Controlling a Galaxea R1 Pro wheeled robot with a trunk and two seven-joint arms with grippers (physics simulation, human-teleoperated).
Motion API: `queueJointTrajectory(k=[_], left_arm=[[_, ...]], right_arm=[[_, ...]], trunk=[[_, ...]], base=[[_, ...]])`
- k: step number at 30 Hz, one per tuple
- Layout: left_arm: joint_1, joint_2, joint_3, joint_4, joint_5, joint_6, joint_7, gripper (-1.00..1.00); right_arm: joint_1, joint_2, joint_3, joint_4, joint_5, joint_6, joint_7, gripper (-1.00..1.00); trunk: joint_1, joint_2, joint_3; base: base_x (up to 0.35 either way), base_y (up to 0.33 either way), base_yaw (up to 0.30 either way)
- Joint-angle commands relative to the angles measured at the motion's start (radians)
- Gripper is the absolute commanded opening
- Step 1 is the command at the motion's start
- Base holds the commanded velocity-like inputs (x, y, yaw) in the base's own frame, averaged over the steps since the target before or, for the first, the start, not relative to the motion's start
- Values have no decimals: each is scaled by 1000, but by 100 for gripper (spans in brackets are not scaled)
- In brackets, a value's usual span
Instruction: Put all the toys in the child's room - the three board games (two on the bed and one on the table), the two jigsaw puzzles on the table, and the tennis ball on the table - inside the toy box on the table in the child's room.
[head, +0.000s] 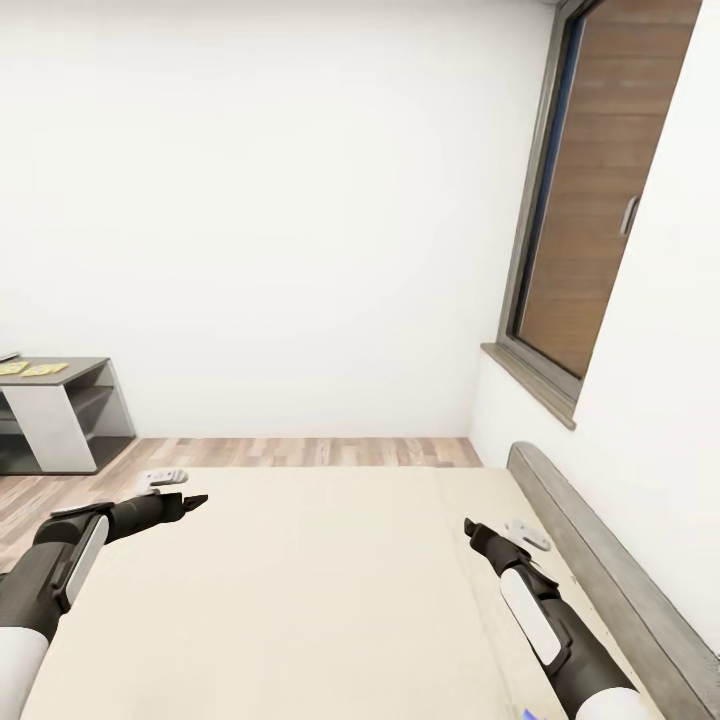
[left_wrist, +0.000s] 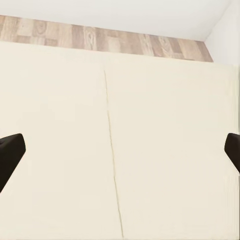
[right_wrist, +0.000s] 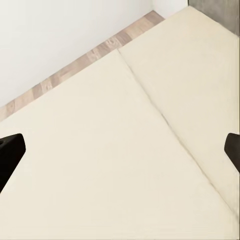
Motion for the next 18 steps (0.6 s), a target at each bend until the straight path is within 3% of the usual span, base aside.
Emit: queueJointTrajectory(k=[1, 10, 18], left_arm=[[0, 0, 2, -1, 10, 9, 1, 100], [0, 0, 2, -1, 10, 10, 1, 100], [0, 0, 2, -1, 10, 9, -3, 100]], right_arm=[[0, -1, 5, -1, -7, 2, -8, 100], [0, 0, 5, -1, -7, 2, -8, 100], [0, 2, 5, -1, 8, 2, -9, 100]], trunk=[[0, -1, -1], [0, -1, -1], [0, -1, -1]], base=[[0, -296, 0], [0, -280, 0], [0, -68, 0]])
